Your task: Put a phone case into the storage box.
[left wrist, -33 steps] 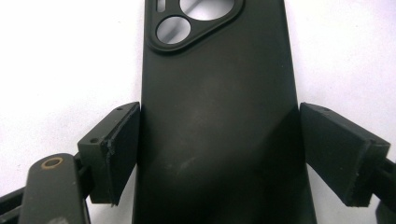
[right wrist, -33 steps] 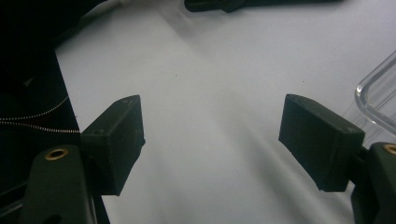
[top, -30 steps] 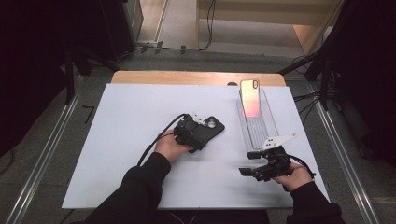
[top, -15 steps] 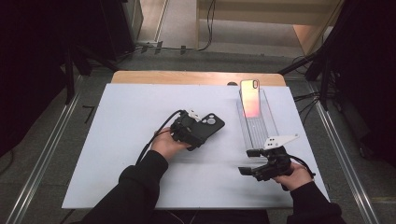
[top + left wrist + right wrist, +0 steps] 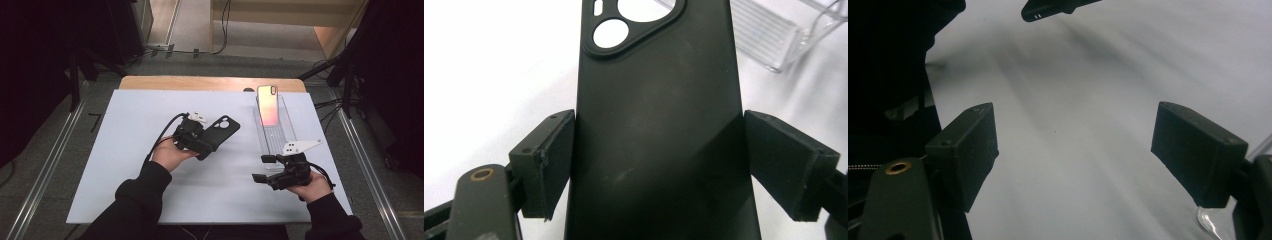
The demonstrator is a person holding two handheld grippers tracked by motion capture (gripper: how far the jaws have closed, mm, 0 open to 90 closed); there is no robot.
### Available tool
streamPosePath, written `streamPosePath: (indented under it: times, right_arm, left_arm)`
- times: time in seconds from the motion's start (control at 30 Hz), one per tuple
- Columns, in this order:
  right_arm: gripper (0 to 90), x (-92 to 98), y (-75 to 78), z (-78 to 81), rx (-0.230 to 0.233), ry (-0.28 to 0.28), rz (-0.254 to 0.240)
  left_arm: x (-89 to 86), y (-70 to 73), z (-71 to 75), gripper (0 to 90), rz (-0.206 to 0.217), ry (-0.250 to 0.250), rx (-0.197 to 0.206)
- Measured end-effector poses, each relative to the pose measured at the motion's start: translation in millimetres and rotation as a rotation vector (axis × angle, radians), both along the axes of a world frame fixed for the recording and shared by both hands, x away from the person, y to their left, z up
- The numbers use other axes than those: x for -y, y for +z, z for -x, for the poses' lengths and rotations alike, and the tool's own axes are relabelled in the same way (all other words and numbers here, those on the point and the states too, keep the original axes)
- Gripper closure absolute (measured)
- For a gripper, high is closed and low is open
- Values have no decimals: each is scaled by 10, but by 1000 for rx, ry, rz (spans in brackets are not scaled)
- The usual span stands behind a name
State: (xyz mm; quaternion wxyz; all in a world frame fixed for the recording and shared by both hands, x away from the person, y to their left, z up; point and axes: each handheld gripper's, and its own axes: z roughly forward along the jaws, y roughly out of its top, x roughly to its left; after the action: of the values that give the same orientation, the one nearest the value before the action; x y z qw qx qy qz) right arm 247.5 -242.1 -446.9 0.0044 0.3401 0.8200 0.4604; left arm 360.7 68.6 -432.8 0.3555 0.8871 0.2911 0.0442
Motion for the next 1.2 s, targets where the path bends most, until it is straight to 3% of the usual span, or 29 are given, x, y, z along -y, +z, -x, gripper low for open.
streamPosePath:
  times: [0.1, 0.23, 0.3, 0.6, 0.77, 1.0, 1.13, 1.2]
  right_arm:
    - [169, -66, 35, -7, -25, -8, 5]
    - [169, -156, 67, -19, -47, -27, -25]
    - [169, -196, 88, -29, -54, -40, -33]
    - [174, -350, 156, -111, -104, -88, -46]
    - [178, -411, 201, -154, -110, -119, -52]
    - [186, -446, 248, -212, -109, -151, -68]
    - [187, -468, 257, -243, -106, -168, -73]
    - [187, -482, 260, -256, -105, -177, -73]
  left_arm:
    - [-40, 29, 45, 177, 17, 6, -6]
    - [-104, 48, 101, 177, 47, 25, -13]
    - [-123, 43, 131, 177, 41, 30, -7]
    - [-180, -42, 295, 173, 93, 73, -6]
    - [-192, -83, 433, 173, 122, 97, 24]
    - [-181, -165, 592, 173, 162, 168, 73]
    - [-174, -225, 685, 172, 161, 177, 116]
    - [-182, -250, 706, 170, 177, 192, 116]
